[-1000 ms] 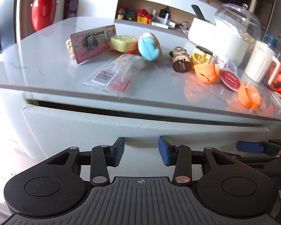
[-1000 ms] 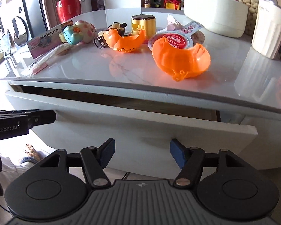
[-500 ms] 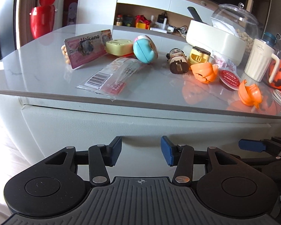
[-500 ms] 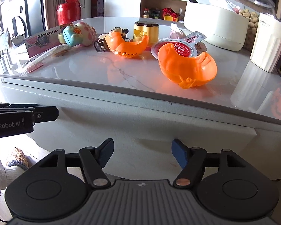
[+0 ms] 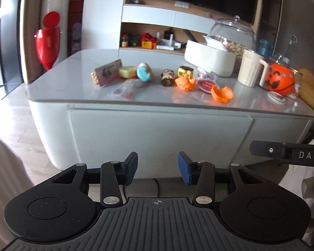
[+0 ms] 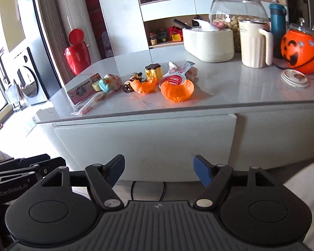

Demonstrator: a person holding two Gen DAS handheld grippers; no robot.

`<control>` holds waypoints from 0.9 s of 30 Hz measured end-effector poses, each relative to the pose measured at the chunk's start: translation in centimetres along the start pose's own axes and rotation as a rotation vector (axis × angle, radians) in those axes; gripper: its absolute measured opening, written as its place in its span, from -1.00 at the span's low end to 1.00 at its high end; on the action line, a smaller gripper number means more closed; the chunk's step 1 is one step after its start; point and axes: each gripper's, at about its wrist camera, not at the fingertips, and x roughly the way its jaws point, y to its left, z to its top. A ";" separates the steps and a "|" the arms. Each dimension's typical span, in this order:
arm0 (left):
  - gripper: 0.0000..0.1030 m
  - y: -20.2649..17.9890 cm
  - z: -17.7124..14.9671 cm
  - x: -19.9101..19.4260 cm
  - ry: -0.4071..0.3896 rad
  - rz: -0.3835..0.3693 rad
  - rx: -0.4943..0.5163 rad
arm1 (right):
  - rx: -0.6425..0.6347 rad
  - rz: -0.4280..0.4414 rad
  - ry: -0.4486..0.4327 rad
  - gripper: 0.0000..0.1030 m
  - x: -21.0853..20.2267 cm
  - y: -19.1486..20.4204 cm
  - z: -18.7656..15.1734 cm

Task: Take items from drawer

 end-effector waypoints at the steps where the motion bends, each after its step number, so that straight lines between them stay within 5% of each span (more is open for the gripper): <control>1: -0.09 -0.3 -0.7 0.2 0.025 0.006 0.004 | 0.015 -0.007 -0.019 0.44 -0.8 0.3 -1.2; 7: -0.10 -1.0 -0.8 0.6 0.037 0.011 0.026 | -0.146 -0.048 0.051 0.40 0.9 3.2 -4.3; 27: -0.10 -1.4 -1.6 1.5 0.092 0.014 0.016 | -0.076 -0.037 0.069 0.40 1.6 1.9 -4.2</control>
